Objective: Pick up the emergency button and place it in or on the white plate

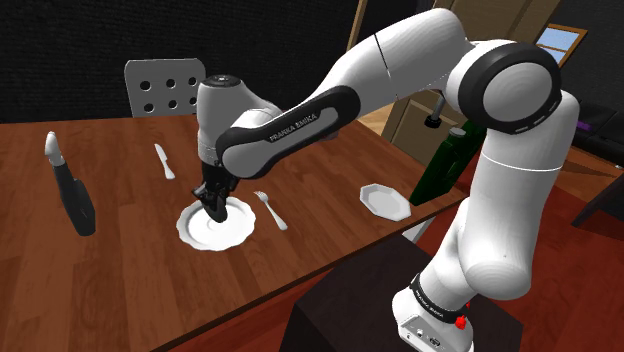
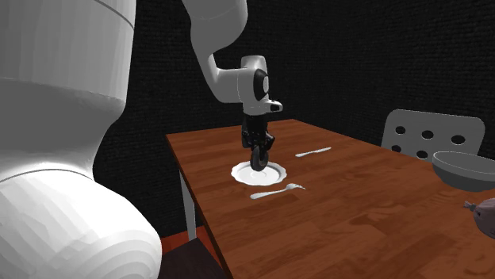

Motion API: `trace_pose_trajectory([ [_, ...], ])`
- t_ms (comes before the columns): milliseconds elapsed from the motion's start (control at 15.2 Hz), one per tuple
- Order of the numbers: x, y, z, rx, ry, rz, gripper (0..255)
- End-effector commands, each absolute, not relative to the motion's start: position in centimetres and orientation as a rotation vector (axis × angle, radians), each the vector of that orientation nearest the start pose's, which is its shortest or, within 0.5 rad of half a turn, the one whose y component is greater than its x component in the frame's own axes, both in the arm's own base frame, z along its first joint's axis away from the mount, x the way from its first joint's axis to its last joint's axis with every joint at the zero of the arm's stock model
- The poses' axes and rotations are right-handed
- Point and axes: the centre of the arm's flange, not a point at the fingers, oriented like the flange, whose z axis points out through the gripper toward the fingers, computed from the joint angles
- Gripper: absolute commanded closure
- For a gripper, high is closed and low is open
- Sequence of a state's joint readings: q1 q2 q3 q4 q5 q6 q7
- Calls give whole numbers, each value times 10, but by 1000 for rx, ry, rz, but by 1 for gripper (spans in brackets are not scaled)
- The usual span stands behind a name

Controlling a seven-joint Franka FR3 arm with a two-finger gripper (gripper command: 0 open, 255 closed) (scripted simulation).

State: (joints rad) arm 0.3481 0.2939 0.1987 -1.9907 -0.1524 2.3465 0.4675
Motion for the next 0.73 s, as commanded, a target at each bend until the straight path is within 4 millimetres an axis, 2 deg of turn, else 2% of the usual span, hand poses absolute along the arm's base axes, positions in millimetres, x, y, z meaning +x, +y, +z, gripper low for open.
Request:
trace_pose_trajectory([
  [0, 524, 311, 324, -3141, -271, -140, 255],
  [264, 524, 311, 324, -3141, -271, -140, 255],
  [330, 524, 311, 324, -3141, -271, -140, 0],
  [660, 524, 311, 324, -3141, -271, -140, 0],
])
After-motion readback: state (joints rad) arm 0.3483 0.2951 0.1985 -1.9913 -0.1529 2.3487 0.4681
